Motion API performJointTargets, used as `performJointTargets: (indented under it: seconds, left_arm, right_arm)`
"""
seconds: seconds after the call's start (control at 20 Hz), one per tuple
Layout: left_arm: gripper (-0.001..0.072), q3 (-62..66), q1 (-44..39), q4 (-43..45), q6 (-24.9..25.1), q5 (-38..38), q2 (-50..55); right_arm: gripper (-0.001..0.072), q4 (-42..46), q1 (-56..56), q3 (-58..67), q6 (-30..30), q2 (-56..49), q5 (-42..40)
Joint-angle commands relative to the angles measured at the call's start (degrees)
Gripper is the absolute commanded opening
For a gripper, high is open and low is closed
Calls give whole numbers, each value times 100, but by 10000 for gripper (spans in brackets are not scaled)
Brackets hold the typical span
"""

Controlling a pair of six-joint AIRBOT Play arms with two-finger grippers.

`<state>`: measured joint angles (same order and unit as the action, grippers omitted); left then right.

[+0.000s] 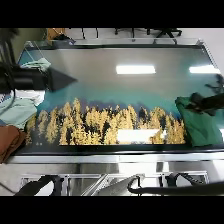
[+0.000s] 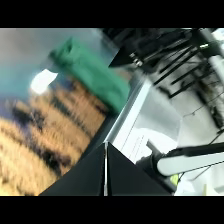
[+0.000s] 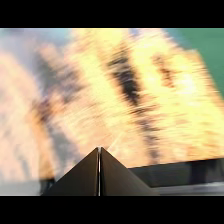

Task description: Fold the shirts.

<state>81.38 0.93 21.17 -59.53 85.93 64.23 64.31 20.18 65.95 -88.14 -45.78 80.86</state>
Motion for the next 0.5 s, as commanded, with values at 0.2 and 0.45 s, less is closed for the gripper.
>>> performJointTargets:
  seconds: [0.2, 0.45]
  left_arm:
    - [22, -2653, -964, 785, -334, -1147, -1386]
    - [23, -3220, -1064, 780, -332, -1344, -1600]
  right_arm:
    - [24, -612, -2297, -1478, 96, 861, -973]
    - [24, -811, -2385, -1480, 98, 861, -951]
